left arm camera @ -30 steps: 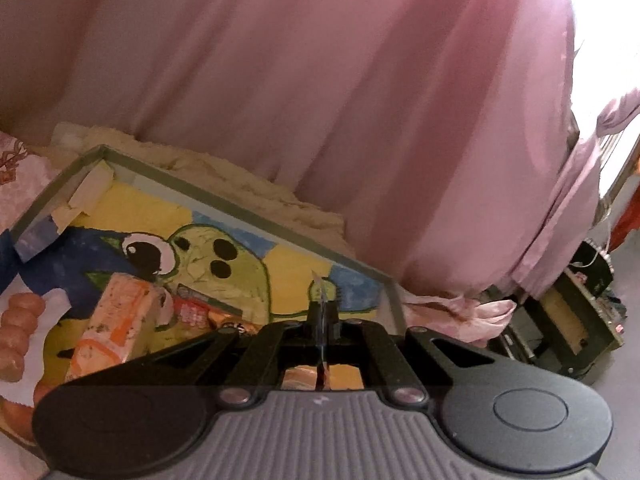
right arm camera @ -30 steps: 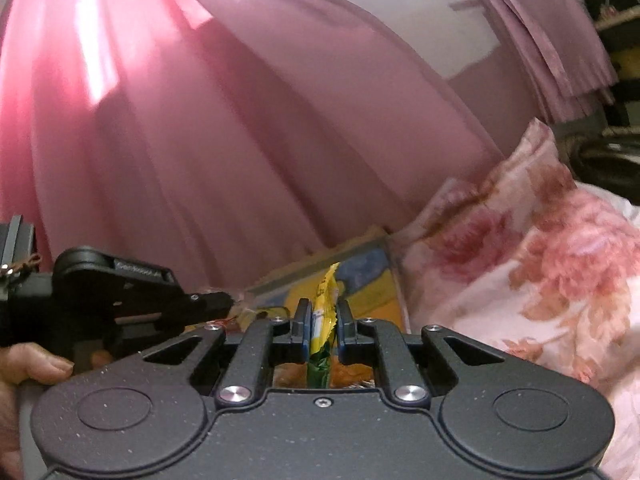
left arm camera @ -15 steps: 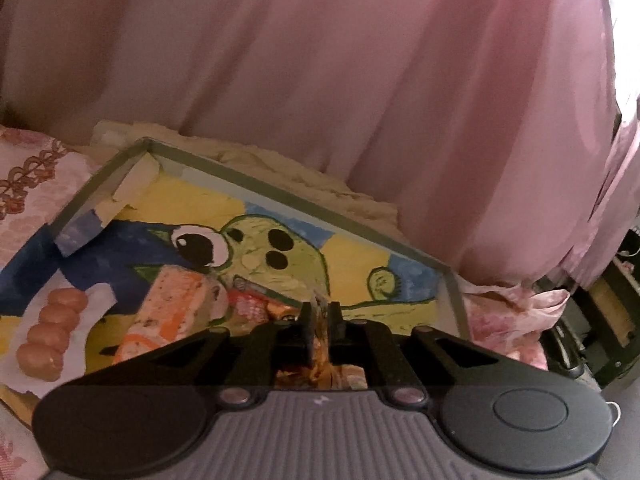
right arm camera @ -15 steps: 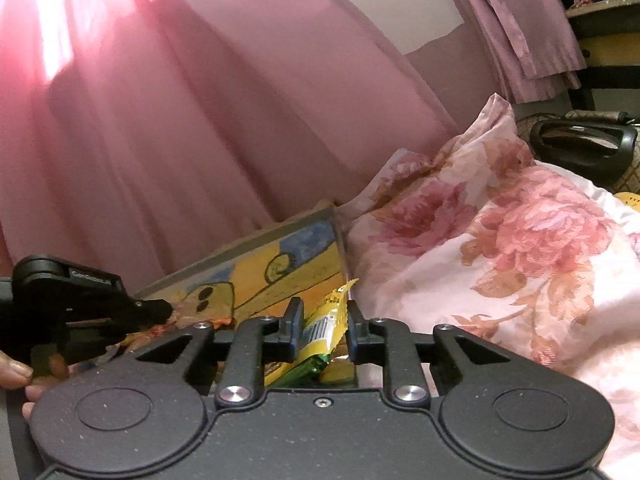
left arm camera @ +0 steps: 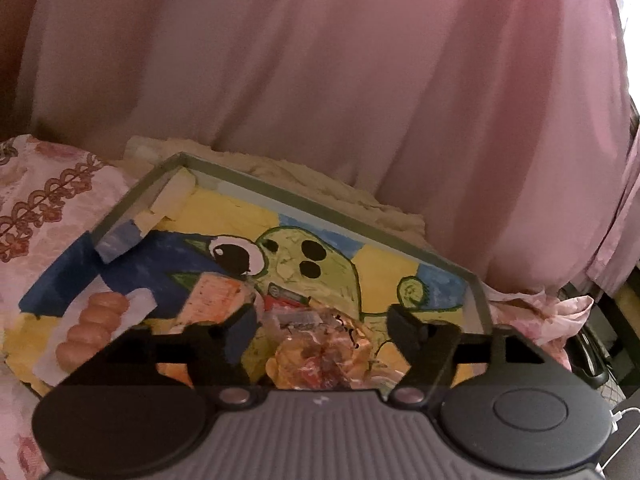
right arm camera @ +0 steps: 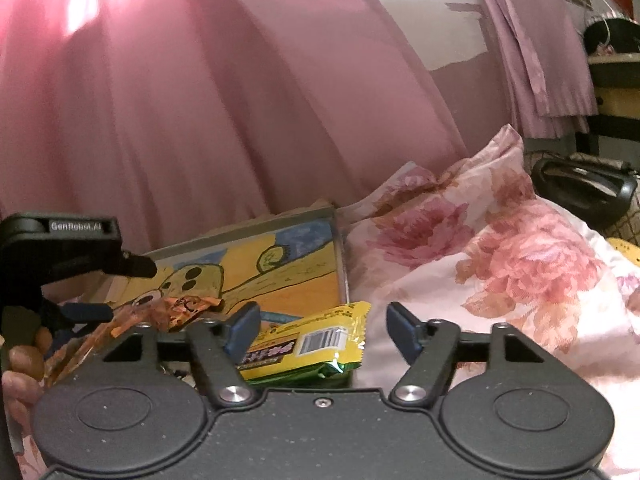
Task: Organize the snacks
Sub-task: 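Open the left tool over the tray while the right tool lowers the wafer bar into it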
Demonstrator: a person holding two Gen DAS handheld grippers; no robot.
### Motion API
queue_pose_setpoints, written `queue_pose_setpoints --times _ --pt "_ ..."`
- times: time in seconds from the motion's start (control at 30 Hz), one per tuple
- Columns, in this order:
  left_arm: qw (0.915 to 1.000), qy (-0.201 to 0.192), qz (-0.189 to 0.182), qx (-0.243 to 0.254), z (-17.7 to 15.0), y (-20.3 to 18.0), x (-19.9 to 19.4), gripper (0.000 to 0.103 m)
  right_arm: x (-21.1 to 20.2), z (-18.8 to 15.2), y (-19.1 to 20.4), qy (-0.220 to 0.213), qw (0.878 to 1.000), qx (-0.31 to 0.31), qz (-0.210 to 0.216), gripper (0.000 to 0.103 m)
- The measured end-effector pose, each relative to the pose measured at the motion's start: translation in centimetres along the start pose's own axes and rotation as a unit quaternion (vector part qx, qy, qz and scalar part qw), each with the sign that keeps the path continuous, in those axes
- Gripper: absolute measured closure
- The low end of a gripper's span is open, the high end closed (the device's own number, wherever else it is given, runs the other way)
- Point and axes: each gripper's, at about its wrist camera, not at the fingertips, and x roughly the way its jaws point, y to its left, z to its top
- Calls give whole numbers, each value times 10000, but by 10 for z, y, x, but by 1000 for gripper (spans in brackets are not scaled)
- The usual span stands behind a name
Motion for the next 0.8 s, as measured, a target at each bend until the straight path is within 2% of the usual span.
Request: queue_pose_setpoints --times 0.27,0.57,0.8 --pt "9996 -235 95 99 -1 -1 -15 4 -12 5 7 -224 9994 -244 -17 11" --pt "9981 -404 269 372 -4 -1 -45 1 -39 17 10 -508 9984 -233 99 1" --pt "9958 -511 354 678 -14 0 -77 1 -65 25 9 -673 9975 -111 187 1"
